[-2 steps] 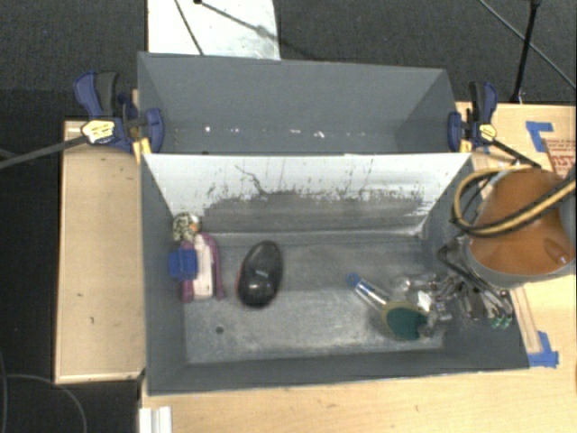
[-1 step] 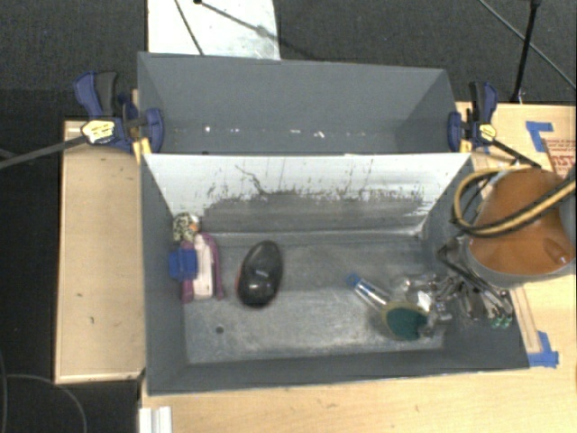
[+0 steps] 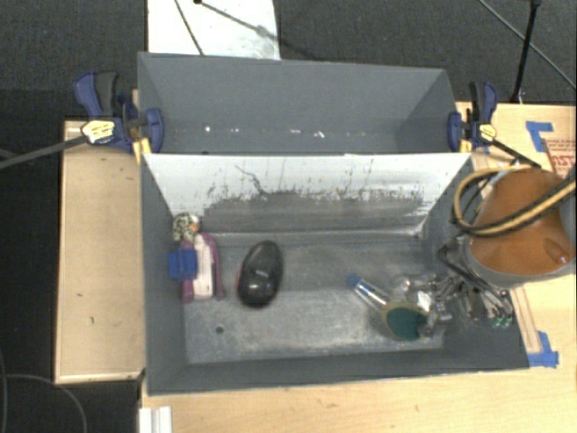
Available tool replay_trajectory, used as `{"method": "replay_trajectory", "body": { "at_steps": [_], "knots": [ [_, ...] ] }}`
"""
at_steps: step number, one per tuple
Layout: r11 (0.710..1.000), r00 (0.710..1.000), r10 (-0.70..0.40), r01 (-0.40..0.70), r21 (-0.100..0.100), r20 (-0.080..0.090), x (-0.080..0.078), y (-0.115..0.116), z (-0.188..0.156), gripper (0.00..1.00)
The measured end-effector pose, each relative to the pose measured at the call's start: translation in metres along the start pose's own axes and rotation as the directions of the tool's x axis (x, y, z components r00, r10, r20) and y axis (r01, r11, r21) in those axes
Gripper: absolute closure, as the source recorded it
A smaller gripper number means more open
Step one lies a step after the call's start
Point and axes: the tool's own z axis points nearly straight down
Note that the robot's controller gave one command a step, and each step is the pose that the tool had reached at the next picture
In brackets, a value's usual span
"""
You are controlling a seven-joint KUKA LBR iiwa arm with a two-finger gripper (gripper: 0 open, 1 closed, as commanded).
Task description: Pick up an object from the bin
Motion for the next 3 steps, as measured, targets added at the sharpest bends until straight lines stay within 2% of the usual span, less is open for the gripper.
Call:
{"method": "replay_trajectory", "body": {
  "at_steps": [2, 3],
  "knots": [
    [1.0, 1.0, -0.004, 0.004, 0.0, 0.0, 0.0, 0.0, 0.0, 1.0],
    [0.994, 0.994, -0.11, 0.11, 0.004, -0.014, -0.042, 0.009, 0.022, 1.0]
  ]
}}
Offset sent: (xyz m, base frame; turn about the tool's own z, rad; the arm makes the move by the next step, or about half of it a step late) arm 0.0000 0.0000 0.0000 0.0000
